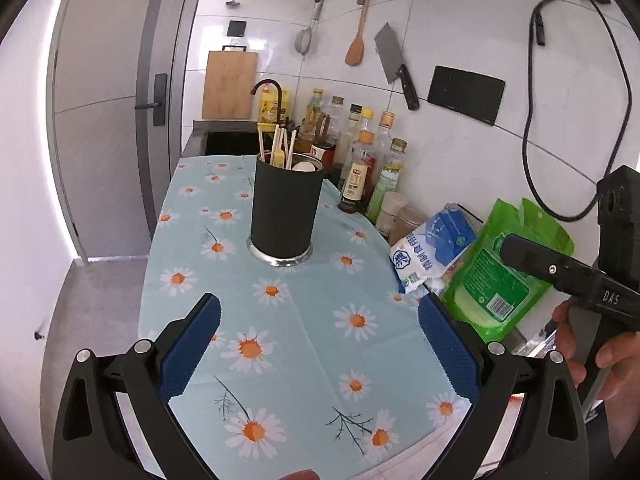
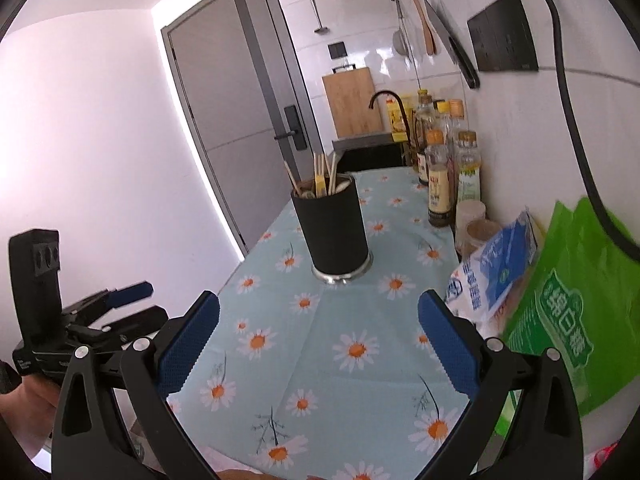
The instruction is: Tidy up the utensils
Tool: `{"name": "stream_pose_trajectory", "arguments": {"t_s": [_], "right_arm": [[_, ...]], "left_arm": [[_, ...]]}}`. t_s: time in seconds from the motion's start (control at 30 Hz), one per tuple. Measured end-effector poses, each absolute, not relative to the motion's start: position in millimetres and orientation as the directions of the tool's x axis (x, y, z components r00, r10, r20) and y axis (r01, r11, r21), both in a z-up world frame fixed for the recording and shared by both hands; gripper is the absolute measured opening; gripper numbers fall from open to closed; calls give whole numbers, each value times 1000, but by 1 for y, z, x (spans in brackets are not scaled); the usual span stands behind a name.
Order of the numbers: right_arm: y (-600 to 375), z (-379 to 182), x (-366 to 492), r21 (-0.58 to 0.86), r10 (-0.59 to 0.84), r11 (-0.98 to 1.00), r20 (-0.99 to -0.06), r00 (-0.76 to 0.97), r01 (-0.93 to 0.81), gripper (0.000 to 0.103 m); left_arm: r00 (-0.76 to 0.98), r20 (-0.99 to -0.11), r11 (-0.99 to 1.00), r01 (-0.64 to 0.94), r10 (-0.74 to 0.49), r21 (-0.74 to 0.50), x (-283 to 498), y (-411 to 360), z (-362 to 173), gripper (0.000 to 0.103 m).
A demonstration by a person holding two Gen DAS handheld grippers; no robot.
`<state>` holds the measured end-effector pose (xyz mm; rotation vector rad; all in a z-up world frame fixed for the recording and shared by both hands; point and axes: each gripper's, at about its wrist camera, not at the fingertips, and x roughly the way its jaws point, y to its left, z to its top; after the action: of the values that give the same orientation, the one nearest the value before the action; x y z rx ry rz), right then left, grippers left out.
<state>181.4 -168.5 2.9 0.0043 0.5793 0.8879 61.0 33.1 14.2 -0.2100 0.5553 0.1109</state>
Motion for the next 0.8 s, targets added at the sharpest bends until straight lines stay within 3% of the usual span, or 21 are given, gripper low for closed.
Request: {"name": "stream_pose_trajectory", "arguments": {"t_s": [0.8], "right_arm": [[-160, -25, 168, 235, 714, 643, -528, 460, -728, 98]], "left_arm": [[817, -575, 979, -139, 28, -151, 51, 41, -1, 96]]}}
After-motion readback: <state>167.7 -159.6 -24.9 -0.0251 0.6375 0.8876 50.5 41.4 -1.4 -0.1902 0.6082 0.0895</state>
